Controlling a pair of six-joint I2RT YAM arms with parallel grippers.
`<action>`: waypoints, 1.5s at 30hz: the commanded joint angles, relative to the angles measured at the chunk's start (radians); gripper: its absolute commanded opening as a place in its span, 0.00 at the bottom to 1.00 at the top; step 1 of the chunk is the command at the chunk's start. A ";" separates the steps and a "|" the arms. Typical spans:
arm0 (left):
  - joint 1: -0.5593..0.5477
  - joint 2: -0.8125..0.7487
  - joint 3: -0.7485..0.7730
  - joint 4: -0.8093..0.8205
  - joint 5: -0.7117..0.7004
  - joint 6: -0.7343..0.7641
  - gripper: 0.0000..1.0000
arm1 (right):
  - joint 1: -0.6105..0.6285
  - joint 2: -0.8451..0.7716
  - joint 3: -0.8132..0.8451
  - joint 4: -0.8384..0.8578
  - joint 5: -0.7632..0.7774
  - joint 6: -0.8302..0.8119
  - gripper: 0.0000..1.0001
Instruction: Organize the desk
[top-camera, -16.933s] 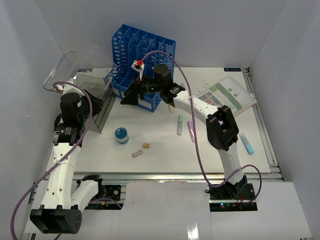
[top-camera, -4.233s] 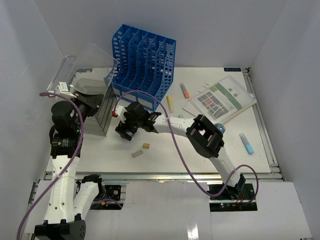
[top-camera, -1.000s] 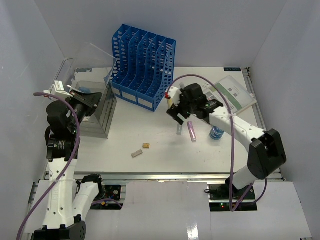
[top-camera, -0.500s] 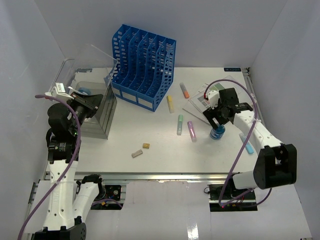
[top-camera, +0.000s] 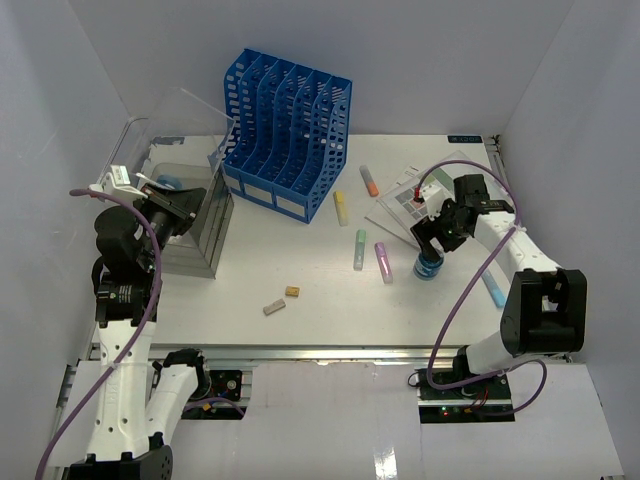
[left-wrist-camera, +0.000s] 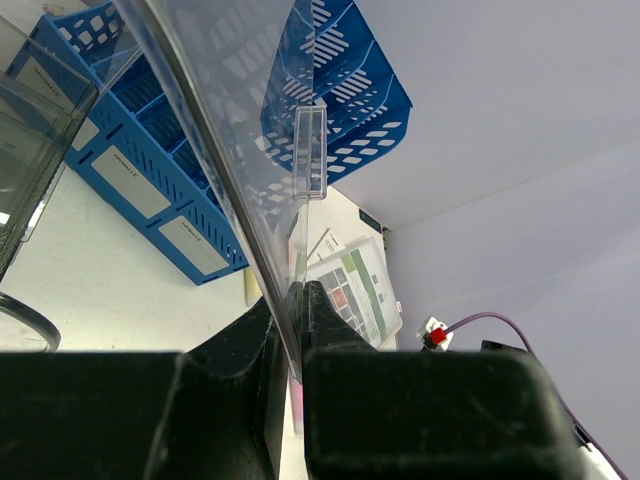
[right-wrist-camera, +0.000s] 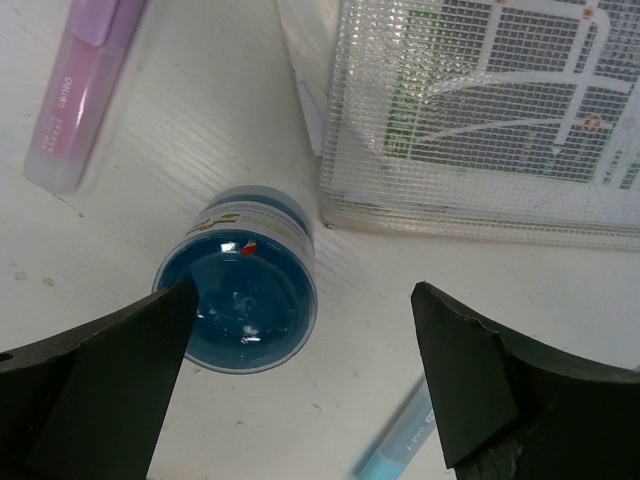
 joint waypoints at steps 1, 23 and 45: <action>0.001 -0.029 0.030 0.069 0.016 0.044 0.15 | -0.001 -0.010 0.027 -0.040 -0.108 0.017 0.95; 0.001 -0.038 0.032 0.069 0.026 0.043 0.15 | 0.005 0.007 -0.108 0.045 -0.128 0.073 0.88; 0.001 -0.033 0.079 0.069 0.050 0.007 0.15 | 0.615 0.041 0.200 0.192 -0.192 -0.211 0.08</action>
